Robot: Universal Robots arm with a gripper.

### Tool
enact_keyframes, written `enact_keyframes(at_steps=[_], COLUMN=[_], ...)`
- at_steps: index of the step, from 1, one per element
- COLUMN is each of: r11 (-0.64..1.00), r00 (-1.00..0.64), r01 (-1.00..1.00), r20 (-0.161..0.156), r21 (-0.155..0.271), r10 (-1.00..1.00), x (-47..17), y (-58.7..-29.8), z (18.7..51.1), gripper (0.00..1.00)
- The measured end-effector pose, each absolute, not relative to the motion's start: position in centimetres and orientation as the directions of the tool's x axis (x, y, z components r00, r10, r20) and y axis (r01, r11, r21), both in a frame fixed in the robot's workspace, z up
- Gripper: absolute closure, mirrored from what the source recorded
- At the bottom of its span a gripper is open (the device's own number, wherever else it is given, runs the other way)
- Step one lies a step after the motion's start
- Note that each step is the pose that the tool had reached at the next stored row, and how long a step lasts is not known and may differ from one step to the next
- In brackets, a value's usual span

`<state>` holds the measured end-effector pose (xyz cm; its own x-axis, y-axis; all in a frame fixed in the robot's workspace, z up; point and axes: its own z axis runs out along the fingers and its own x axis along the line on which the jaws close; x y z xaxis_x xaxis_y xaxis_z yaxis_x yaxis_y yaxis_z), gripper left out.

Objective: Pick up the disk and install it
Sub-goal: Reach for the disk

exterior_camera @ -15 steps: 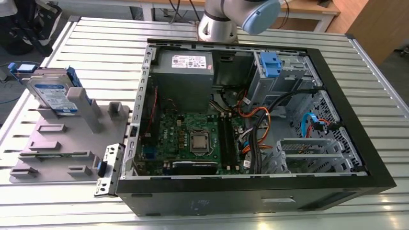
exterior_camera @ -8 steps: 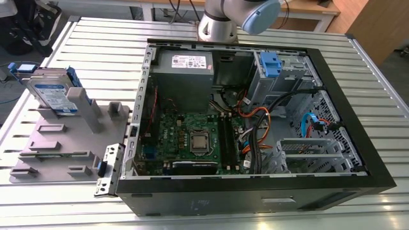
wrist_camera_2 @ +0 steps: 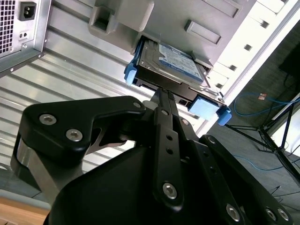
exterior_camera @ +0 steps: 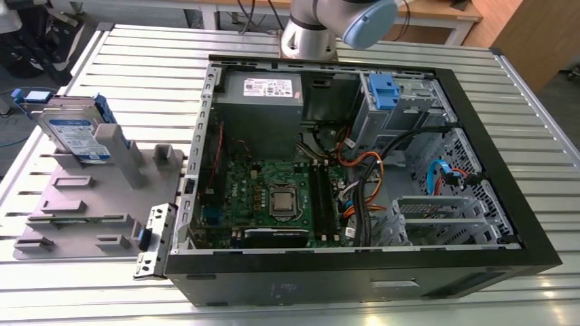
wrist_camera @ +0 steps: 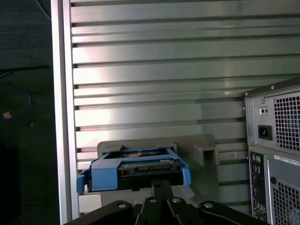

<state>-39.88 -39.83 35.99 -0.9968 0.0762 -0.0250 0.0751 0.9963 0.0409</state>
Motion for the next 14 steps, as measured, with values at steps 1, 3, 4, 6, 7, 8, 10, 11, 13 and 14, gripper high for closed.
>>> enact_keyframes(at_steps=[1,3,4,6,7,8,10,11,13,14], r11=[0.996,0.997,0.997,0.997,0.997,0.997,0.997,0.997,0.997,0.997], r00=[-0.997,-0.997,-0.997,-0.997,-0.997,-0.997,-0.997,-0.997,-0.997,-0.997], r01=[0.075,0.075,0.075,0.075,0.075,0.075,0.075,0.075,0.075,0.075], r20=[-0.025,-0.025,-0.025,-0.025,-0.025,-0.026,-0.026,-0.026,-0.025,-0.026], r21=[0.039,0.036,0.035,0.034,0.033,0.033,0.031,0.03,0.029,0.029], r10=[0.076,0.076,0.076,0.076,0.076,0.076,0.076,0.076,0.076,0.076], x=[-40.0,-40.1,-40.2,-40.5,-40.6,-40.7,-40.8,-40.8,-41.0,-41.1], y=[-39.8,-39.8,-39.8,-39.8,-39.8,-39.8,-39.8,-39.8,-39.8,-39.8], z=[35.9,35.8,35.7,35.6,35.5,35.4,35.1,35.0,34.8,34.7], gripper=[0.89,0.89,0.89,0.89,0.89,0.89,0.89,0.89,0.89,0.89])
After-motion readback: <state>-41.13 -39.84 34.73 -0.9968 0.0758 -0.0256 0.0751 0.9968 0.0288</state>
